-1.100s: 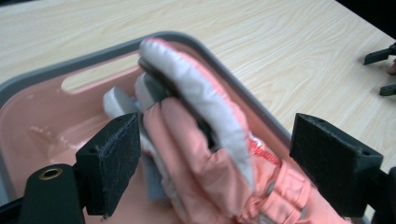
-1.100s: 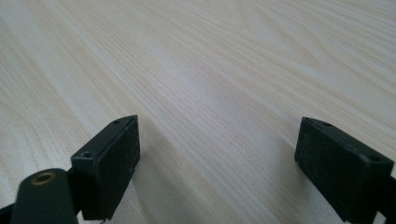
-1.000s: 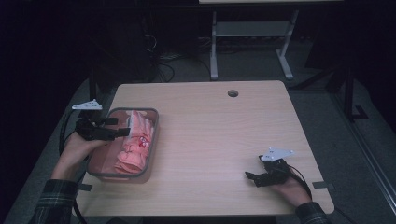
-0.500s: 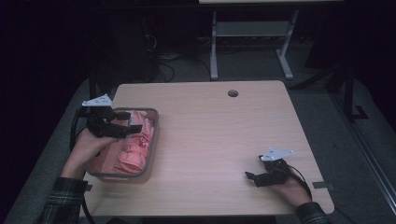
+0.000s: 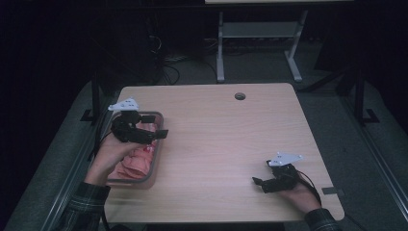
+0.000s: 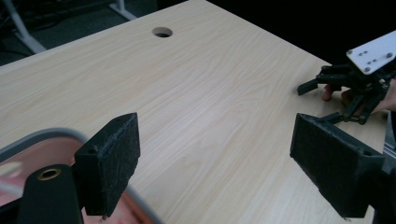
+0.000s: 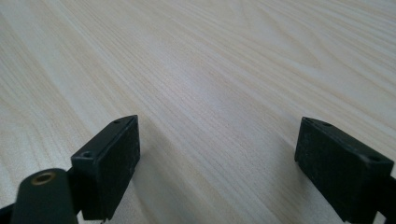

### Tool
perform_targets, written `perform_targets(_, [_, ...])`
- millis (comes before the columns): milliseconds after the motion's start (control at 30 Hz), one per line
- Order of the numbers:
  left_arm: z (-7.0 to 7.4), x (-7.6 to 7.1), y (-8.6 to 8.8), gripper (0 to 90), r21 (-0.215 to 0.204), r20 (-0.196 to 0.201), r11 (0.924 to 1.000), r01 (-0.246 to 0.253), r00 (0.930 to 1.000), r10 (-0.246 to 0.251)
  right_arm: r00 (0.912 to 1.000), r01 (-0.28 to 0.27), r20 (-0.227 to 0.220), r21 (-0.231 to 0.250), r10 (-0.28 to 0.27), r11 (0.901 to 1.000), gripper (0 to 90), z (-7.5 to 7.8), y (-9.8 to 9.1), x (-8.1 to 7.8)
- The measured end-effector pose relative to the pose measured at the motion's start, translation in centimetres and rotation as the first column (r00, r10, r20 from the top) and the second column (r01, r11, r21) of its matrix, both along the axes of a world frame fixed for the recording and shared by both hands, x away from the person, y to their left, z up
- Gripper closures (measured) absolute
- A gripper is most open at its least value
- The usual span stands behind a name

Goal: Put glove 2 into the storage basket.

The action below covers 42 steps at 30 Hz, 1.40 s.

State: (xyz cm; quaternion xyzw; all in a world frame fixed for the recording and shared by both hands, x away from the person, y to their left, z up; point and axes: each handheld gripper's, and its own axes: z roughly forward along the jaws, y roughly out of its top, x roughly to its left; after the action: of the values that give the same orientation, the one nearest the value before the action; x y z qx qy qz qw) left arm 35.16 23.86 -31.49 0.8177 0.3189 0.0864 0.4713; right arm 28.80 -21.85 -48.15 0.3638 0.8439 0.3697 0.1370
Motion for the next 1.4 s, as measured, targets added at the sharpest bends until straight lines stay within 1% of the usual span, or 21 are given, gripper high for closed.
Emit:
perform_targets(100, [-0.2, -0.2, -1.2, 15.5, 0.0, 0.004, 0.9998, 0.022, 0.9998, -0.022, 1.0, -0.002, 0.001, 0.0, 0.002, 1.0, 13.5, 0.0, 0.0, 0.0])
perform_targets(333, [-1.0, -0.7, -3.8, 15.5, 0.006, 0.012, 0.9987, 0.051, 0.9986, -0.052, 1.0, -0.004, 0.002, 0.0, 0.004, 1.0, 13.6, 0.0, 0.0, 0.0])
perform_targets(567, [-2.2, -1.2, -6.2, 15.5, 0.03, 0.009, 0.9966, 0.077, 0.997, -0.077, 1.0, -0.005, 0.001, 0.0, 0.005, 1.0, 13.5, 0.0, 0.0, 0.0])
perform_targets(667, [-2.8, -1.5, -7.2, 15.5, 0.047, 0.012, 0.9951, 0.087, 0.9961, -0.088, 1.0, -0.005, 0.001, -0.001, 0.005, 1.0, 13.5, 0.0, 0.0, 0.0])
perform_targets(867, [-3.9, -2.0, -8.9, 15.5, 0.053, 0.013, 0.9923, 0.112, 0.9935, -0.113, 1.0, -0.005, 0.002, 0.001, 0.005, 1.0, 13.5, 0.0, 0.0, 0.0])
perform_targets(1067, [-5.2, -2.4, -10.6, 15.4, 0.063, 0.007, 0.9882, 0.14, 0.9901, -0.14, 1.0, -0.005, 0.002, 0.001, 0.005, 1.0, 13.5, 0.0, 0.0, 0.0])
perform_targets(1133, [-5.9, -2.6, -11.3, 15.4, 0.066, 0.002, 0.9868, 0.148, 0.9889, -0.148, 1.0, -0.005, 0.002, 0.001, 0.005, 1.0, 13.5, 0.0, 0.0, 0.0])
perform_targets(1200, [-6.6, -2.7, -12.0, 15.4, 0.087, 0.008, 0.9836, 0.158, 0.9872, -0.159, 1.0, -0.006, 0.002, 0.002, 0.006, 1.0, 13.5, 0.0, 0.0, 0.0])
perform_targets(1267, [-7.1, -2.8, -12.5, 15.5, 0.097, 0.005, 0.9822, 0.161, 0.9868, -0.162, 1.0, -0.006, 0.002, 0.002, 0.006, 1.0, 13.5, 0.0, 0.0, 0.0])
perform_targets(1333, [-7.9, -3.0, -13.1, 15.5, 0.1, -0.006, 0.9806, 0.169, 0.9856, -0.169, 1.0, -0.007, 0.002, 0.001, 0.007, 1.0, 13.5, 0.0, 0.0, 0.0])
perform_targets(1400, [-8.6, -3.1, -13.7, 15.4, 0.117, -0.004, 0.9778, 0.174, 0.9846, -0.175, 1.0, -0.008, 0.001, 0.001, 0.008, 1.0, 13.5, 0.0, 0.0, 0.0])
